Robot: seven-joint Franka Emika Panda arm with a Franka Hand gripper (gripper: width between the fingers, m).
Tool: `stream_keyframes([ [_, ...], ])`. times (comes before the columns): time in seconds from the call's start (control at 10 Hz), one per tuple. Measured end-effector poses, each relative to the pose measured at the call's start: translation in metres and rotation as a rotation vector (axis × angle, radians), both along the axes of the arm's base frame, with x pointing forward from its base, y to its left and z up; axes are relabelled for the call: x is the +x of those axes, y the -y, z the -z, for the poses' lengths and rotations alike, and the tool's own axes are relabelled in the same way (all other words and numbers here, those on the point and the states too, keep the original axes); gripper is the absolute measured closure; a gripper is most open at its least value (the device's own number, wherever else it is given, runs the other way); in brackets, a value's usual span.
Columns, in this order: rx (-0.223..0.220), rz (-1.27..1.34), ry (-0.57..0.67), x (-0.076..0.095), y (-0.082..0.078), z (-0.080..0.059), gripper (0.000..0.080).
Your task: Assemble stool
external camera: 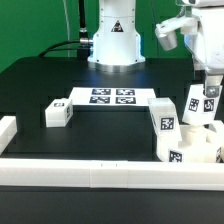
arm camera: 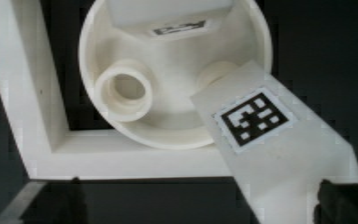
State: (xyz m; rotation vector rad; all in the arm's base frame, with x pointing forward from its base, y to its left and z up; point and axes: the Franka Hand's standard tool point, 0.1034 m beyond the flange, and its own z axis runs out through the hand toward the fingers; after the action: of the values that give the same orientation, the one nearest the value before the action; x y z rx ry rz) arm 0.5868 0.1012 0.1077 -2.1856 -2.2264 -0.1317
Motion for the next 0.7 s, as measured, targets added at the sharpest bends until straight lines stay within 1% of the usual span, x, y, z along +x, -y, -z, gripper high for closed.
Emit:
stream_keyframes([
  [0.3,-0.028,-0.163,0.012,0.0003,0.0056,0.0015,0.0151],
  [0.6,-0.028,-0.159,0.01,-0.0004,0.0069,0.0019,0.0151],
  [0.7,-0.029,-0.163,0.008,-0.0031,0.0066,0.0014,0.0151],
])
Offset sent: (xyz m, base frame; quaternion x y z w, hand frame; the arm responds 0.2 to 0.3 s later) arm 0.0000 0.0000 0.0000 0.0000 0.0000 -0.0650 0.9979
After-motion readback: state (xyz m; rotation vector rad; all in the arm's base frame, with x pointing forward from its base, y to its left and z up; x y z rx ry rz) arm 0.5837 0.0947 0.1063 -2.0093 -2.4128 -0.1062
